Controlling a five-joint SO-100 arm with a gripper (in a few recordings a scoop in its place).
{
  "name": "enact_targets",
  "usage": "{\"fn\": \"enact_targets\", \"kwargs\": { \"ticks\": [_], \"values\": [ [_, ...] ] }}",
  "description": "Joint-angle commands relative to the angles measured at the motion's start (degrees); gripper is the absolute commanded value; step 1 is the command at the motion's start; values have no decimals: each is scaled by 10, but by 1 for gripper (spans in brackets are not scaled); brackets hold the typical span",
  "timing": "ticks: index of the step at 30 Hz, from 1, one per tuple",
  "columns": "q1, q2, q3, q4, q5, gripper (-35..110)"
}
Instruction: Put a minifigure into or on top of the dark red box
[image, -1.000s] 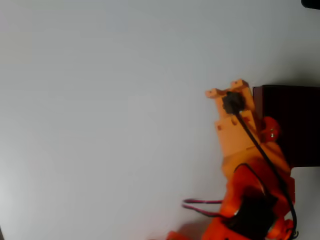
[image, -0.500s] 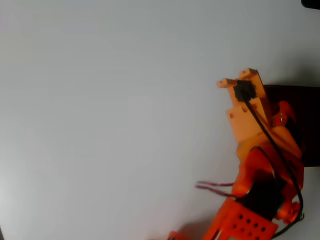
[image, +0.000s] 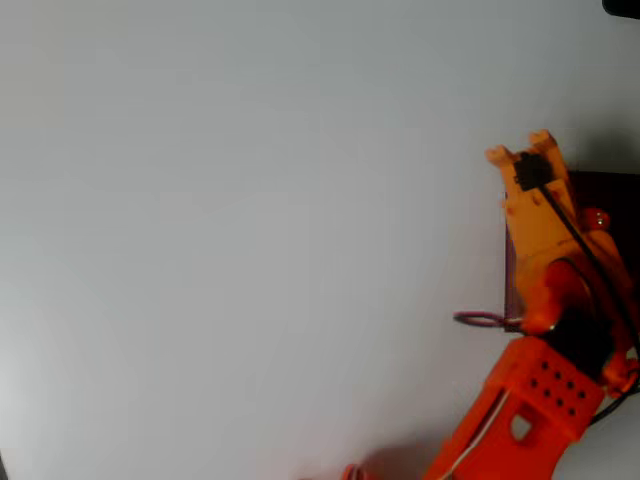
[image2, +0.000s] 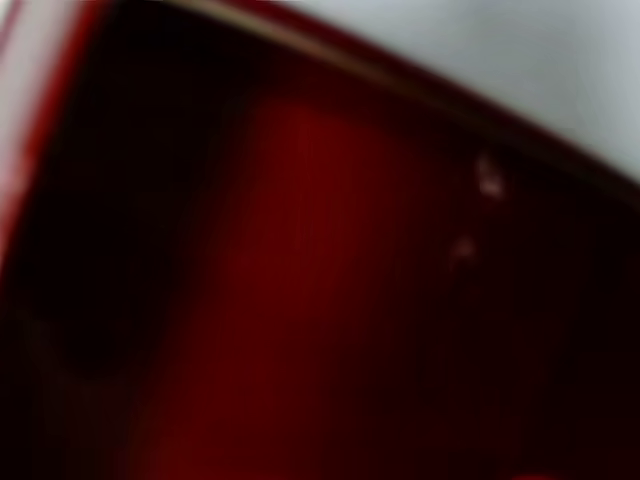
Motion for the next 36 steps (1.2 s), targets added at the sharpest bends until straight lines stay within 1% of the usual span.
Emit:
{"fn": "enact_targets", "kwargs": {
  "ticks": [1,8,15,18,21,25,28,32,36],
  "values": [
    [11,-12,-29,3,12,2],
    [12,-22,-25,22,43,20],
    [-17,58,17,51,52,22],
    [-39,155,82,59,46,21],
    [-73,289,178,69,32,21],
    [-152,519,335,53,8,23],
    [-219,661,406,82,-10,26],
    [-294,758,455,121,-23,26],
    [-355,817,495,146,-32,26]
  ]
}}
